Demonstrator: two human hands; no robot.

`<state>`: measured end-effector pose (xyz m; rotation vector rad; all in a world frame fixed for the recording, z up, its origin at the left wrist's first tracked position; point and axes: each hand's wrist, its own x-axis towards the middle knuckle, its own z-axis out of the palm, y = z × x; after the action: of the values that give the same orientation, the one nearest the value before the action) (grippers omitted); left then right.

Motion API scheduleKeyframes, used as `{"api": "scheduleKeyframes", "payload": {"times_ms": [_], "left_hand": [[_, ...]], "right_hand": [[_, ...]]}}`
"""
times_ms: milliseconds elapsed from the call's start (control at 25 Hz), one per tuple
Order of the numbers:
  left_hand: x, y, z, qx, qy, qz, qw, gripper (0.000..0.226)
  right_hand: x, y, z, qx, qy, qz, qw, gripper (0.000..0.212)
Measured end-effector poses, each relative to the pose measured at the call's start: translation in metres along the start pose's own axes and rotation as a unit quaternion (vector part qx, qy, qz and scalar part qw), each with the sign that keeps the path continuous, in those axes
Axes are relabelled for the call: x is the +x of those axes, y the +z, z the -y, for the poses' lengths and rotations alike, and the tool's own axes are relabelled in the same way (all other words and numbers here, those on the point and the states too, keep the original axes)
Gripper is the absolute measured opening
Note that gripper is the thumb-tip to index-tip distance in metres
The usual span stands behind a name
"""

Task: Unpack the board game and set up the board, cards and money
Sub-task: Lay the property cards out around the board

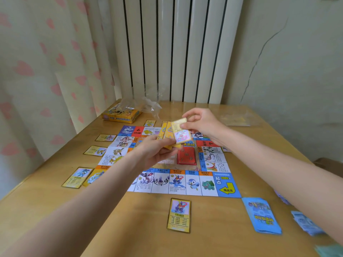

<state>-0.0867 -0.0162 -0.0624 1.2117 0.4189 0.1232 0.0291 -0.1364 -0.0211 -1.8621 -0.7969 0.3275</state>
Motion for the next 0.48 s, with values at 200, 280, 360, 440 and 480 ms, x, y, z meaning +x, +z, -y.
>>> {"api": "scheduleKeyframes", "payload": {"times_ms": [200, 280, 360, 440, 480], "left_hand": [[0.002, -0.008, 0.005, -0.003, 0.000, -0.027, 1.000, 0.009], [0.001, -0.015, 0.003, -0.009, 0.014, -0.044, 0.999, 0.008], [-0.001, -0.017, 0.003, -0.005, 0.012, -0.049, 0.999, 0.006], [-0.004, -0.017, 0.004, 0.005, 0.006, -0.045, 0.999, 0.005], [-0.004, -0.018, 0.004, 0.011, 0.005, -0.045, 0.999, 0.008]], "right_hand": [[0.003, 0.017, -0.003, 0.011, 0.033, 0.038, 0.999, 0.033], [0.003, 0.019, -0.002, 0.002, 0.044, 0.080, 0.996, 0.041], [0.003, 0.023, -0.003, -0.031, 0.050, 0.109, 0.992, 0.047], [0.001, 0.025, -0.003, -0.053, 0.052, 0.134, 0.988, 0.046], [-0.001, 0.025, -0.002, -0.070, 0.050, 0.146, 0.985, 0.046]]}}
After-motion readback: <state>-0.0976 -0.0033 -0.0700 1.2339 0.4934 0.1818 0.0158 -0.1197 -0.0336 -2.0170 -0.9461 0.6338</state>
